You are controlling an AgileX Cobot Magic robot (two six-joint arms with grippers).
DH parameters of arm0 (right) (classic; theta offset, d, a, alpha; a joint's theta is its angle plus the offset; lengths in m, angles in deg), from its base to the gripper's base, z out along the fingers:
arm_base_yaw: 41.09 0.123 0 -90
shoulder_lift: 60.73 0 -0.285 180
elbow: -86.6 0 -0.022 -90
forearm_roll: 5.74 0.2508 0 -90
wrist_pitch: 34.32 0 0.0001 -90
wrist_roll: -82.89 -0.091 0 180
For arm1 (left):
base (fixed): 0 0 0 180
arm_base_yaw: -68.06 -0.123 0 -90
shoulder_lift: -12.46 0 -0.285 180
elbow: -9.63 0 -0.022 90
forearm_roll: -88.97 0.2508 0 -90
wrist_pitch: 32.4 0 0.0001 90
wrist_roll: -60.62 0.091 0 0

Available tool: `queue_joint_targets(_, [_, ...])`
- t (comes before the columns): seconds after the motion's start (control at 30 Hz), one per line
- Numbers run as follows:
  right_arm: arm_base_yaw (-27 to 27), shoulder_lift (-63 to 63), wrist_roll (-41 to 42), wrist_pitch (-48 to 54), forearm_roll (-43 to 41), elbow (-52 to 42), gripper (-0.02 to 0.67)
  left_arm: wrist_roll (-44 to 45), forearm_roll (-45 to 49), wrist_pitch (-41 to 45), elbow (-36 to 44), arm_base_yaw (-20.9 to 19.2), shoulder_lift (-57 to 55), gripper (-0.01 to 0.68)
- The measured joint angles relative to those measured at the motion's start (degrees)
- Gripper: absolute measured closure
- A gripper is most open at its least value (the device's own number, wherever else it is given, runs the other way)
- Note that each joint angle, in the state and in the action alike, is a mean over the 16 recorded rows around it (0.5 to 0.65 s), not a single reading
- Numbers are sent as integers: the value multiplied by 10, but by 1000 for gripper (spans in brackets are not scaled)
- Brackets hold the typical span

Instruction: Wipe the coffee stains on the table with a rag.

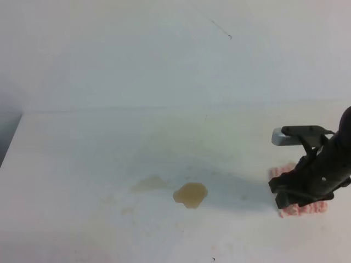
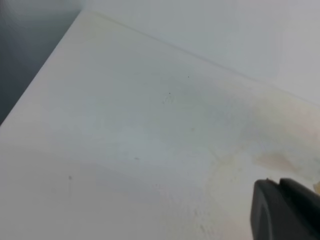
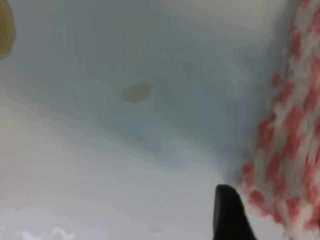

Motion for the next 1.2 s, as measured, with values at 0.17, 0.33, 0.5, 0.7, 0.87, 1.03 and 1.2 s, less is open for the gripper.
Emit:
queue_joint_targets(0.17, [0, 41, -9, -5, -8, 2, 409, 0, 0, 0, 0, 0, 0, 675])
queue_joint_targets(0.33, [0, 65, -11, 1, -6, 11, 525, 0, 0, 0, 0, 0, 0, 675])
queue_joint_targets(0.5, [0, 75, -2, 18, 15, 35, 626, 0, 0, 0, 0, 0, 0, 675])
queue_joint_targets(0.7, [0, 77, 26, 38, 71, 80, 648, 0, 0, 0, 0, 0, 0, 675])
queue_joint_targets(0.87, [2, 81, 71, 51, 145, 115, 648, 0, 0, 1, 0, 0, 0, 675])
queue_joint_targets(1.03, [15, 94, 112, 54, 212, 140, 648, 0, 0, 2, 0, 0, 0, 675])
queue_joint_targets(1.2, [40, 123, 140, 56, 259, 160, 648, 0, 0, 2, 0, 0, 0, 675])
